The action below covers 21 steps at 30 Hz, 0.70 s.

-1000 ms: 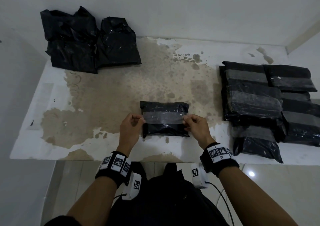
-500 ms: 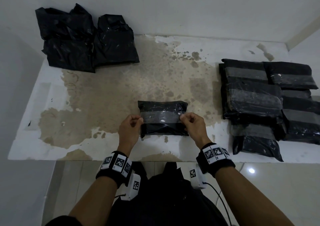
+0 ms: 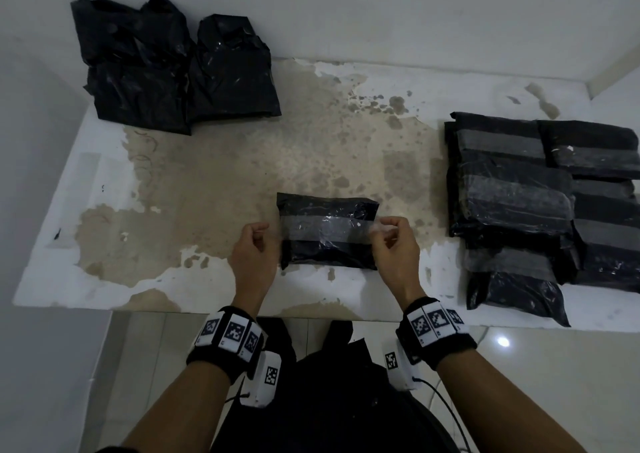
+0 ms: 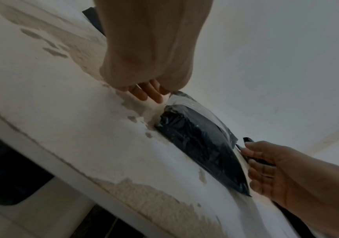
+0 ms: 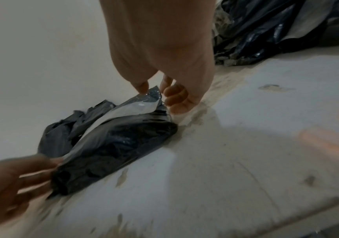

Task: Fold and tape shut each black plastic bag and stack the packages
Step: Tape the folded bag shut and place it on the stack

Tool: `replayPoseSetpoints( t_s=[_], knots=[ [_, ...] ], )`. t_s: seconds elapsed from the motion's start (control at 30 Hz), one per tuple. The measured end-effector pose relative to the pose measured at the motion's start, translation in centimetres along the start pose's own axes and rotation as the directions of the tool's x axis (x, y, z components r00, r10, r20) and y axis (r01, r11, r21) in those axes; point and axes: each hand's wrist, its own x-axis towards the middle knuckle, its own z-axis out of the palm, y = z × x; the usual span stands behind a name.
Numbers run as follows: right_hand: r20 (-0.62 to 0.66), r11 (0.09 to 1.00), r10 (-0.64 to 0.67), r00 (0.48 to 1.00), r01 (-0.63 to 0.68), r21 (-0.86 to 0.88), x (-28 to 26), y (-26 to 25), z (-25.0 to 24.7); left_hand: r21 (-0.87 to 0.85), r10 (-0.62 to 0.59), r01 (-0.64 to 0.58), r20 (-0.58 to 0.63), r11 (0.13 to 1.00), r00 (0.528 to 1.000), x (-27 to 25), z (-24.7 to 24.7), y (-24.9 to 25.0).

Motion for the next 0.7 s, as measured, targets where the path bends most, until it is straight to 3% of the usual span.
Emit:
replayPoseSetpoints(
  t_s=[0.07, 0.1, 0.2, 0.27, 0.33, 0.43, 0.57, 0.7],
  knots=[
    [-0.035, 0.974, -0.171, 0.985, 0.164, -0.155, -0.7, 0.0, 0.1, 0.124, 0.183, -0.173, -0.079, 0.977, 0.98, -0.7, -0.1, 0.5],
    [-0.029, 0.934, -0.275, 0.961, 0.26, -0.245, -1.0, -0.2, 0.3, 0.196, 0.312, -0.297, -0.054, 0.935, 0.948, -1.1, 0.2, 1.0],
    [0.151, 0.764, -0.509, 0.847, 0.526, -0.373, -2.4, -0.8, 2.1, 0.289, 0.584, -0.634, 0.248, 0.717, 0.773, -2.3, 1.8, 2.0],
    [0.336, 0.653, -0.535, 0.775, 0.632, -0.418, -3.3, 0.0, 3.6, 0.305, 0.615, -0.746, 0.428, 0.592, 0.662, -2.4, 3.0, 1.2],
    [0.439, 0.601, -0.496, 0.749, 0.661, -0.449, -3.6, 1.4, 4.6, 0.372, 0.573, -0.755, 0.495, 0.54, 0.653, -2.1, 3.7, -0.3],
    [0.466, 0.547, -0.464, 0.753, 0.657, -0.519, -3.6, 3.0, 5.0, 0.446, 0.536, -0.747, 0.52, 0.494, 0.665, -2.1, 4.3, -1.5],
    [0.357, 0.652, -0.397, 0.845, 0.534, -0.539, -3.8, 3.7, 5.2, 0.461, 0.557, -0.753, 0.507, 0.47, 0.658, -2.4, 4.8, -1.5],
    [0.31, 0.689, -0.371, 0.875, 0.483, -0.54, -3.7, 4.1, 5.3, 0.475, 0.554, -0.758, 0.518, 0.447, 0.651, -2.5, 4.8, -1.4]
  ],
)
